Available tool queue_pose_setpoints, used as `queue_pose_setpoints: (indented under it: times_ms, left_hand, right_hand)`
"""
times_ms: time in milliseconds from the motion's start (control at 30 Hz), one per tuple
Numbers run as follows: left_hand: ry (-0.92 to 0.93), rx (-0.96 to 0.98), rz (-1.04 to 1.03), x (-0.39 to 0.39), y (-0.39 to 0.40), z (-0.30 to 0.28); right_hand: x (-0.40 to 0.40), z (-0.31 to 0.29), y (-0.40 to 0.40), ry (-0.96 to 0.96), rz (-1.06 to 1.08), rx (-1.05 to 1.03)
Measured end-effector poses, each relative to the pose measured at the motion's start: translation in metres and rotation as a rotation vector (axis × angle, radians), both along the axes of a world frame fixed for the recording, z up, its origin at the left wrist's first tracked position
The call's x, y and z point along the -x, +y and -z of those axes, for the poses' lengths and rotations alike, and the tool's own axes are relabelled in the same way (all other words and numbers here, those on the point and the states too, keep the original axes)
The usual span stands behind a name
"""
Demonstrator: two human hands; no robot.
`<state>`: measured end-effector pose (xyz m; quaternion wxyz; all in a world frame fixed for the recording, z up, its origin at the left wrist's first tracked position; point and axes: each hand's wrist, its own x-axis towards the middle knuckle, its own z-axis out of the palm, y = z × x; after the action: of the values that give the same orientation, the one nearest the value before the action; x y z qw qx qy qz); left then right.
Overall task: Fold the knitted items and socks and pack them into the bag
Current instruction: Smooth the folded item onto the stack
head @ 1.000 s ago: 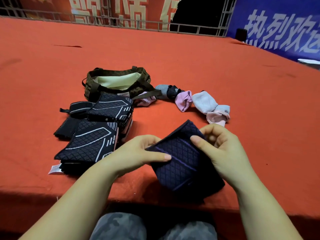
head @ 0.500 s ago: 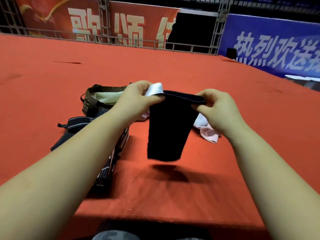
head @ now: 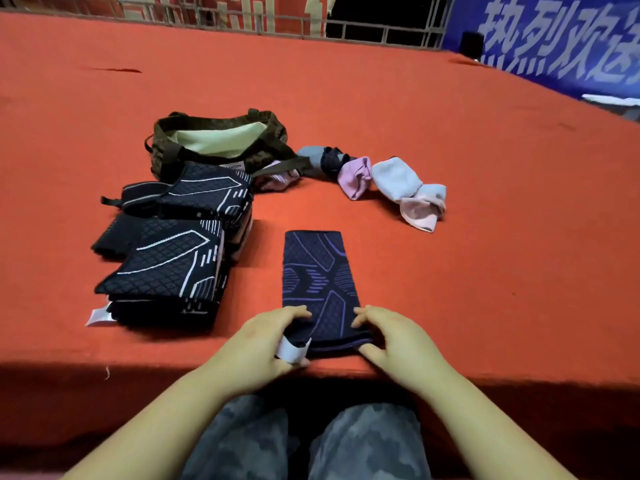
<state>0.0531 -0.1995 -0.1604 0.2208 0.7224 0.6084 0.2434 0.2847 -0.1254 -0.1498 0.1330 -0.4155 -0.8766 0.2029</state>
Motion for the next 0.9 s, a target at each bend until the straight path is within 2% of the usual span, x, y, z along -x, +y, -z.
queue_pose_setpoints:
  times_ms: [100, 200, 400, 667, 833, 900]
  left_hand:
    - [0.034, -0.058, -0.048, 0.004, 0.003, 0.001]
    - [0.012, -0.080, -0.171, 0.003, 0.008, 0.000]
    - [-0.259, -0.088, -0.513, -0.006, 0.037, -0.015]
    - [-0.520, -0.086, -0.775, -0.005, 0.100, -0.023]
    - [-0.594, -0.096, -0.867, 0.002, 0.128, -0.015]
    - [-0.561, -0.106, -0.905, 0.003, 0.135, -0.010]
  right_hand:
    - [0.003, -0.003, 0.007, -0.007, -0.025, -0.030]
    - [0.006, -0.006, 0.013, 0.050, 0.036, 0.023]
    - [0.023, -0.014, 0.041, 0.207, 0.229, 0.000]
    - [0.064, -0.014, 0.108, 0.278, 0.386, 0.045]
    - [0.081, -0.005, 0.137, 0.247, 0.403, 0.045]
    - [0.086, 0.000, 0.144, 0.235, 0.411, 0.042]
